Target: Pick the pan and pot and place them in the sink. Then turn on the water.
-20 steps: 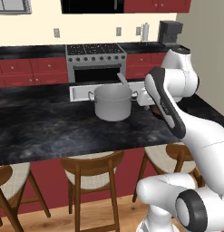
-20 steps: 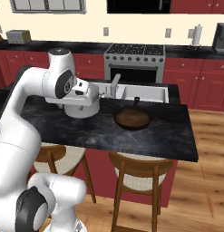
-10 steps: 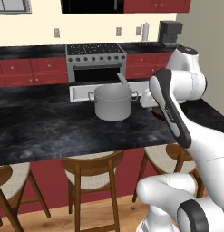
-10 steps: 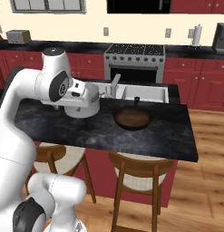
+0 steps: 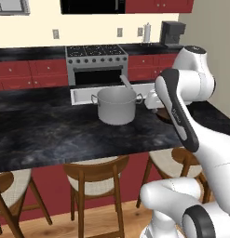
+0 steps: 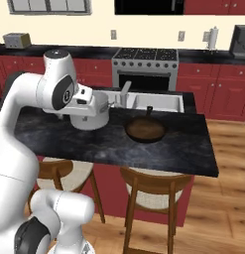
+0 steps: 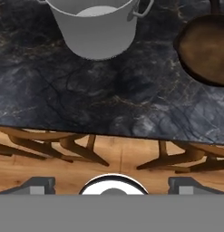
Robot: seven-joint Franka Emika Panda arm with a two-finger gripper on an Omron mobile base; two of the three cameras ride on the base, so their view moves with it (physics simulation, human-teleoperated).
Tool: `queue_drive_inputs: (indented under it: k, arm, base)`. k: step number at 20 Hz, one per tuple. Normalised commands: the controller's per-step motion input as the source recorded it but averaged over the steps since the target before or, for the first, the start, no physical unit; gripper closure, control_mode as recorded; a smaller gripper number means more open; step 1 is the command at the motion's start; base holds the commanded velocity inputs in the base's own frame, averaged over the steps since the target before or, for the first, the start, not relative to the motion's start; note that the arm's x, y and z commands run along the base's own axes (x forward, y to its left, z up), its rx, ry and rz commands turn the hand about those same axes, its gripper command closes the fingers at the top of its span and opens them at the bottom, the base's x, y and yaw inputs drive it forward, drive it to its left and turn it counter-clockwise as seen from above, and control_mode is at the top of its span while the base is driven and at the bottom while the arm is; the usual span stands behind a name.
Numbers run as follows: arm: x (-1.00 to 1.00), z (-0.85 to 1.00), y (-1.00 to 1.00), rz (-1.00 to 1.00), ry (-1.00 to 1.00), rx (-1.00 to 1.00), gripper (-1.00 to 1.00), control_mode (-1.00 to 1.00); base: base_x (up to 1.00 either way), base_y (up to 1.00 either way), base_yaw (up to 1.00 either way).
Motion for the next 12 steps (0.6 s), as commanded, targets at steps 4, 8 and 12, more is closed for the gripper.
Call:
queue_drive_inputs:
  k: [4, 8, 12]
  arm:
    - [0.0, 0.0, 0.0, 0.0, 0.0, 0.0, -1.0, 1.0]
    - [0.0, 0.0, 0.0, 0.0, 0.0, 0.0, -1.0, 1.0]
    - [0.0, 0.0, 0.0, 0.0, 0.0, 0.0, -1.0, 1.0]
  base:
    - [0.79, 1.0, -0.3]
    - [0.37, 0.89, -0.38]
    - [0.47, 0.7, -0.27]
